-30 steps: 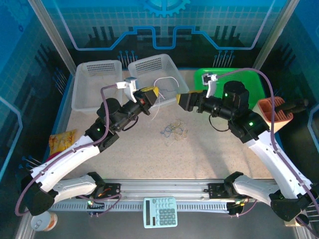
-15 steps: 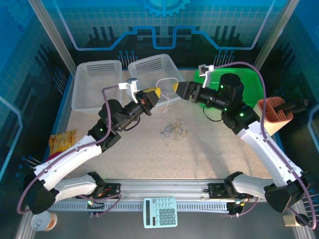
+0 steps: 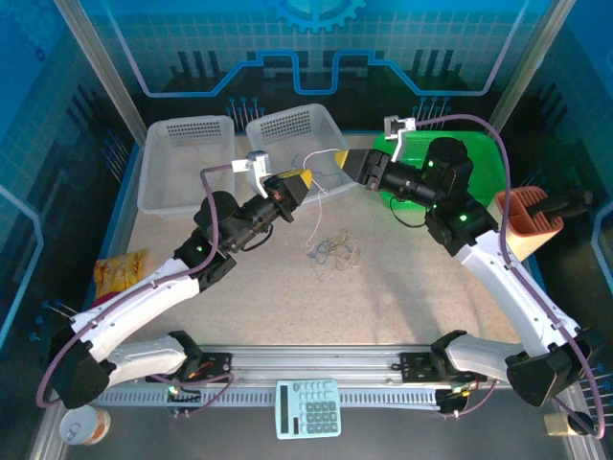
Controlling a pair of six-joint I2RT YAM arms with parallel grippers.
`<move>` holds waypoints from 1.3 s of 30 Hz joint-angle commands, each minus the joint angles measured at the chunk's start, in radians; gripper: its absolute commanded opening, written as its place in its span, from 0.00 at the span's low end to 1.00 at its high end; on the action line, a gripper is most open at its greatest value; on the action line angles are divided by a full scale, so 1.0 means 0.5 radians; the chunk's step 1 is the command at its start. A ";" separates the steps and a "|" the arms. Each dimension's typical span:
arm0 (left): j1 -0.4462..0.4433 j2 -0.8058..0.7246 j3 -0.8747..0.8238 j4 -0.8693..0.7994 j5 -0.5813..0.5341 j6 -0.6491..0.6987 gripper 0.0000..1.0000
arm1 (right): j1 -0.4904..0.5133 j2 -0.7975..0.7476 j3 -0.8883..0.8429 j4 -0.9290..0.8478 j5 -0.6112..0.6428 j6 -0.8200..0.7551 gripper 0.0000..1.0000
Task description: Untangle the cables
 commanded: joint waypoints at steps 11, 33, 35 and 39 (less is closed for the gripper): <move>0.018 0.029 -0.060 0.125 0.057 -0.027 0.36 | -0.126 0.101 0.350 -0.176 -0.030 -0.163 0.00; 0.019 -0.311 -0.343 -0.020 -0.172 -0.006 0.99 | -0.882 0.540 0.969 -0.464 0.450 -0.491 0.00; 0.020 -0.323 -0.360 -0.037 -0.180 -0.004 0.99 | -0.921 0.595 0.976 -0.459 0.472 -0.513 0.00; 0.018 -0.330 -0.376 -0.040 -0.184 -0.009 0.99 | -0.951 0.721 0.944 -0.463 0.533 -0.543 0.00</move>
